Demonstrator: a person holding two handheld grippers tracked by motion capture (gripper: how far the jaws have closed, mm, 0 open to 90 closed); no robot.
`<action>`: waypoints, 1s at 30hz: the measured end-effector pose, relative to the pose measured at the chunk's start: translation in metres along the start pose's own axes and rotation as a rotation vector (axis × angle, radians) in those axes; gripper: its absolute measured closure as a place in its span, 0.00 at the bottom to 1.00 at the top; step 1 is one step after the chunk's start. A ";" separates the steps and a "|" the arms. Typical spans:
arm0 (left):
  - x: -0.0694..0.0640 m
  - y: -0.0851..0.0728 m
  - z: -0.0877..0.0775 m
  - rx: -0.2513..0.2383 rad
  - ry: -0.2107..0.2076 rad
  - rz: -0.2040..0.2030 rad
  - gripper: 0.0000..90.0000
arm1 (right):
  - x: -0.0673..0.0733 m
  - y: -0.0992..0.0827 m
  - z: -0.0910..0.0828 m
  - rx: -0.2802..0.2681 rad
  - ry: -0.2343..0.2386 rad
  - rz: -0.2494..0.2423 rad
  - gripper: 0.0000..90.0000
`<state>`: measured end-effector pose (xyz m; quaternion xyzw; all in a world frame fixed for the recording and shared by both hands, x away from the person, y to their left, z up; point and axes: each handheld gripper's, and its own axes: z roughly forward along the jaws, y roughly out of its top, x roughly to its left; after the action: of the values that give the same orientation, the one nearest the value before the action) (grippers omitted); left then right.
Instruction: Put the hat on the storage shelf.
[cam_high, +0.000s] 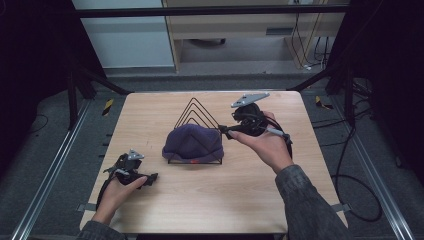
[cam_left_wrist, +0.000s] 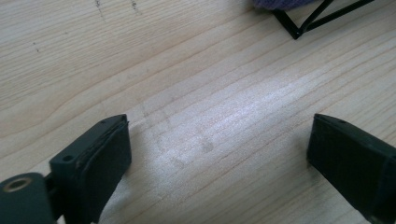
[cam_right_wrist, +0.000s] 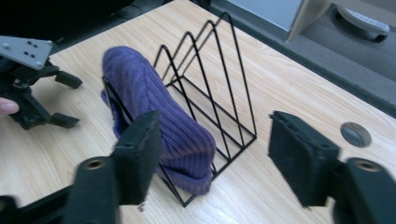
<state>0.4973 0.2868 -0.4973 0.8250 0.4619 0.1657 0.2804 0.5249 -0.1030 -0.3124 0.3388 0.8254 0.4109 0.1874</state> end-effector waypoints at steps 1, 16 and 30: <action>-0.001 -0.001 0.001 -0.009 0.002 0.003 0.02 | -0.001 -0.003 -0.002 -0.005 -0.005 0.003 0.31; -0.001 -0.002 0.001 -0.013 -0.004 0.012 0.00 | -0.029 -0.058 -0.022 -0.008 -0.075 0.109 0.10; -0.003 -0.002 0.001 -0.014 -0.005 0.011 0.00 | -0.051 -0.114 -0.020 0.046 -0.068 0.198 0.09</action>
<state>0.4946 0.2847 -0.4997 0.8259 0.4554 0.1682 0.2866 0.5023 -0.1995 -0.3909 0.4363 0.7903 0.3969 0.1659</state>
